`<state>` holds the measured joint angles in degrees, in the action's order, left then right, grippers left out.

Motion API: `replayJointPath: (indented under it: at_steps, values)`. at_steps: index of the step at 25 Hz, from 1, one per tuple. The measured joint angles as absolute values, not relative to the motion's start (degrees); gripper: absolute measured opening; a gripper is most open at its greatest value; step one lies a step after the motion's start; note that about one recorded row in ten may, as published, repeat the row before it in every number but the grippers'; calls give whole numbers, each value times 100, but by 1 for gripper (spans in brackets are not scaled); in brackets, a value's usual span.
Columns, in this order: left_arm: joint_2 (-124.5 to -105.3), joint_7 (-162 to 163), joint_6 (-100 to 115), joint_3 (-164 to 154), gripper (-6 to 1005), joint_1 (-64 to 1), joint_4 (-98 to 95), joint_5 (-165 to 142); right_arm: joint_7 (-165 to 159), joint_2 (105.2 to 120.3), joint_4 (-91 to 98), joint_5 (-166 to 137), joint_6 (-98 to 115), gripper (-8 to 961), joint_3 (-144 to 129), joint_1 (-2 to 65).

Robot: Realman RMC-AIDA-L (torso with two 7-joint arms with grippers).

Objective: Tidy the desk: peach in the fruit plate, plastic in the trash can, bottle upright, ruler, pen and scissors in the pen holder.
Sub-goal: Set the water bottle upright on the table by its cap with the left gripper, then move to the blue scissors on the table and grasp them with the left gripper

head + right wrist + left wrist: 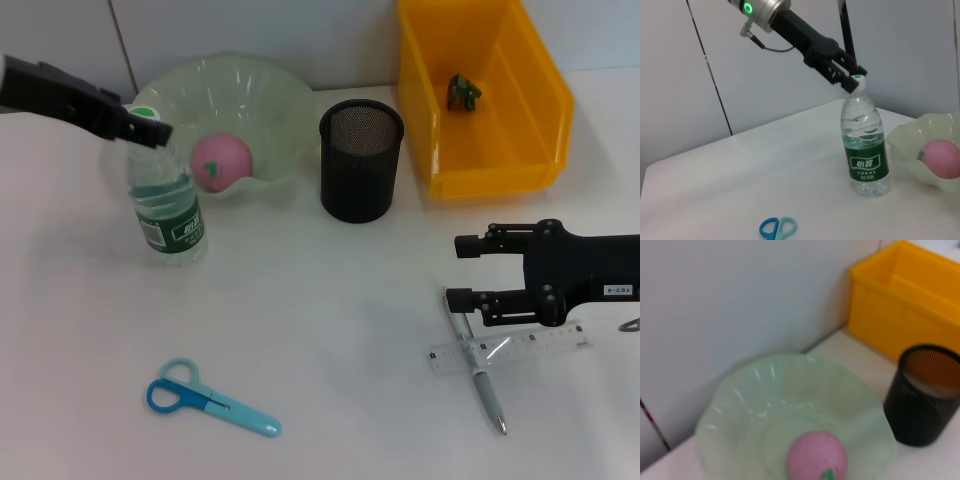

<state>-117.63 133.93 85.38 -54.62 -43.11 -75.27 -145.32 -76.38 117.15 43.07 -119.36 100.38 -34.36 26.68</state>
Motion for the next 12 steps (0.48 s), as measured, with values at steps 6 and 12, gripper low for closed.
replayJointPath:
  at_steps: [6, 12]
  values:
    - [-11755, 13171, 8690, -5195, 810, -4003, -7920, -13979, -7638, 11715, 4306, -11936, 10038, 739, -3436, 2664]
    - [-11632, 12360, 9370, -4588, 810, -3402, -8204, -11989, -7638, 11707, 4307, -11936, 10040, 739, -3437, 2666]
